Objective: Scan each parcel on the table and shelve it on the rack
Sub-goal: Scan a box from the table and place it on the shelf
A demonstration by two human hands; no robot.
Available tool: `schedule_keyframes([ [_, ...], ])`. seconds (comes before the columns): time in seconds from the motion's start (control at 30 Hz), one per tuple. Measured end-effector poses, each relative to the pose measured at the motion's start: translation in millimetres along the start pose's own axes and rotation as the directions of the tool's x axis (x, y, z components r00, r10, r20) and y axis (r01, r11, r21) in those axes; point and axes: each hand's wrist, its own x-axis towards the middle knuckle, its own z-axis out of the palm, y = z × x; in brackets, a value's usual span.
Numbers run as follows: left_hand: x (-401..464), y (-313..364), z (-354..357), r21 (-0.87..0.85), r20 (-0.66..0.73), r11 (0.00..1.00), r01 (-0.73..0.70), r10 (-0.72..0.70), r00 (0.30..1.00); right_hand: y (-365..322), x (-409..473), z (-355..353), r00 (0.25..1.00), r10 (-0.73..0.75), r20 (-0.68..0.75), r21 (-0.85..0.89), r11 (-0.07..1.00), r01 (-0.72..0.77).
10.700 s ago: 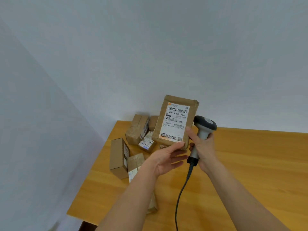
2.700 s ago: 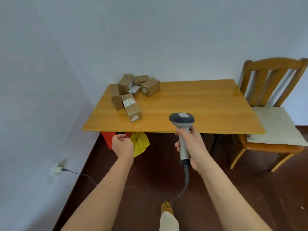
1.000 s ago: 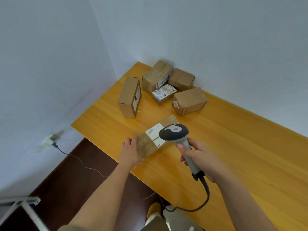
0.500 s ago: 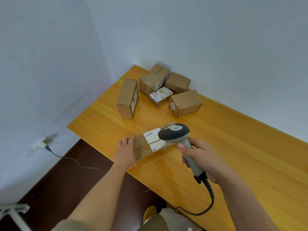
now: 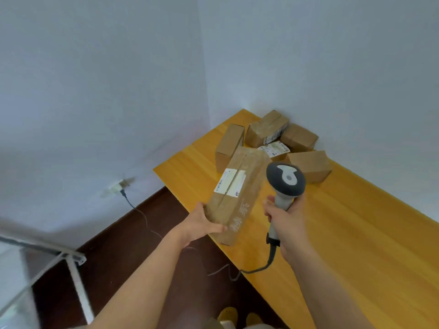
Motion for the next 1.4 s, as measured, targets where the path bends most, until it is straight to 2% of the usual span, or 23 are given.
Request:
schedule_keyframes([
  [0.1,-39,6,-8,-0.206,-0.106,0.976,-0.075,0.054,0.993,-2,-10,24,0.982,-0.069,0.174,-0.029,0.997,0.075],
  [0.23,-100,4,-6,-0.424,-0.276,0.89,-0.167,0.049,0.96,-9,-37,54,0.915,-0.129,0.383,-0.036,0.987,0.154],
  [0.33,-148,-10,-5,-0.481,-0.417,0.846,-0.23,0.01,0.909,-12,-68,77,0.855,-0.144,0.498,-0.041,0.981,0.189],
  [0.47,-222,-57,-11,-0.517,-0.592,0.802,-0.3,-0.081,0.802,3,-126,106,0.751,-0.122,0.648,-0.062,0.975,0.212],
  [0.63,-322,-134,-25,-0.675,-0.616,0.598,-0.432,-0.135,0.776,23,-206,139,0.613,-0.041,0.789,-0.052,0.99,0.133],
  [0.77,-399,-198,-25,-0.727,-0.578,0.539,-0.426,-0.144,0.803,47,-283,170,0.526,0.016,0.85,-0.066,0.995,0.077],
  [0.83,-442,-232,-21,-0.724,-0.599,0.509,-0.465,-0.13,0.79,63,-334,184,0.479,0.026,0.877,-0.059,0.997,0.055],
  [0.9,-486,-263,-19,-0.723,-0.641,0.463,-0.513,-0.171,0.748,81,-386,197,0.445,0.051,0.894,-0.077,0.996,0.041],
  [1.0,-571,-323,-21,-0.712,-0.702,0.288,-0.641,-0.274,0.657,116,-481,216,0.365,0.101,0.926,-0.127,0.991,0.048],
  [1.1,-657,-377,-27,-0.616,-0.739,0.136,-0.776,-0.439,0.51,142,-568,238,0.269,0.144,0.952,-0.175,0.98,0.093],
  [1.23,-743,-433,-40,-0.458,-0.735,0.08,-0.885,-0.594,0.326,163,-661,265,0.176,0.178,0.968,-0.211,0.959,0.189],
  [1.4,-809,-502,-70,-0.263,-0.699,-0.044,-0.964,-0.68,0.222,185,-758,320,0.07,0.186,0.98,-0.197,0.952,0.233],
])
